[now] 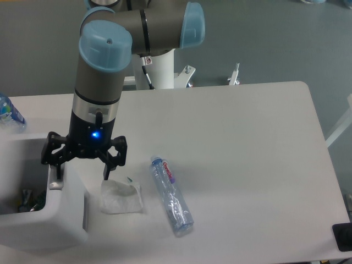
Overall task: Open the trash can
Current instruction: 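Raise the gripper away from the opened trash bin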
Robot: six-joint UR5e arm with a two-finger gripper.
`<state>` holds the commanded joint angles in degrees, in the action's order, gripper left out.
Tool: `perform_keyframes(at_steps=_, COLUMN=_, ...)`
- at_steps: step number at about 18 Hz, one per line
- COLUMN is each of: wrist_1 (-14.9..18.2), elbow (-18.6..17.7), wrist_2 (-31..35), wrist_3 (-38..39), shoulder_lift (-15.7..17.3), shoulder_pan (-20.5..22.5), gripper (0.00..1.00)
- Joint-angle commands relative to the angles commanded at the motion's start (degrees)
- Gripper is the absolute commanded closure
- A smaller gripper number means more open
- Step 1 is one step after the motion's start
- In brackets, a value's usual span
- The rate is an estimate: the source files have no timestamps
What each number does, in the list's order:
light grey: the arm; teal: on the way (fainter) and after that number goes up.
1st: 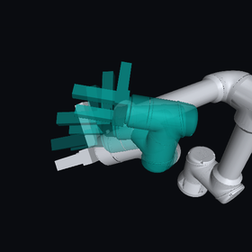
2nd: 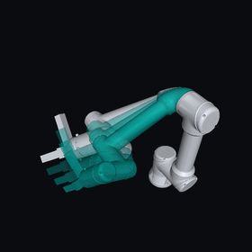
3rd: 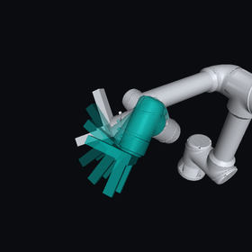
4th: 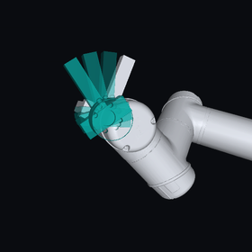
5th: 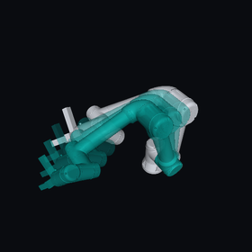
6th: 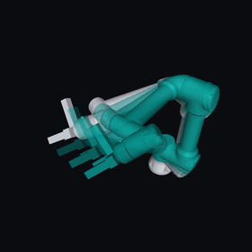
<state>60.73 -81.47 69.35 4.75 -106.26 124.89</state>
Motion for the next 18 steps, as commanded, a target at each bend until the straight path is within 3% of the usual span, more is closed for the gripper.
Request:
perform_keyframes(at_steps=6, wrist_1=-1.0, elbow=2.5, wrist_2=0.4, wrist_3=-0.4, shoulder_lift=0.4, shoulder_pan=0.1, gripper=0.00)
perform_keyframes(at_steps=9, wrist_1=-6.7, elbow=5.0, wrist_2=1.8, wrist_3=-0.7, shoulder_lift=0.7, shoulder_pan=0.7, gripper=0.00)
perform_keyframes(at_steps=11, wrist_1=-10.0, elbow=5.4, wrist_2=6.1, wrist_3=-1.4, shoulder_lift=1.2, shoulder_pan=1.9, gripper=0.00)
perform_keyframes(at_steps=15, wrist_1=-9.8, elbow=4.8, wrist_2=22.6, wrist_3=-5.9, shoulder_lift=2.0, shoulder_pan=2.3, gripper=0.00)
perform_keyframes(at_steps=18, wrist_1=-6.7, elbow=4.7, wrist_2=26.7, wrist_3=-11.7, shoulder_lift=2.1, shoulder_pan=3.2, gripper=0.00)
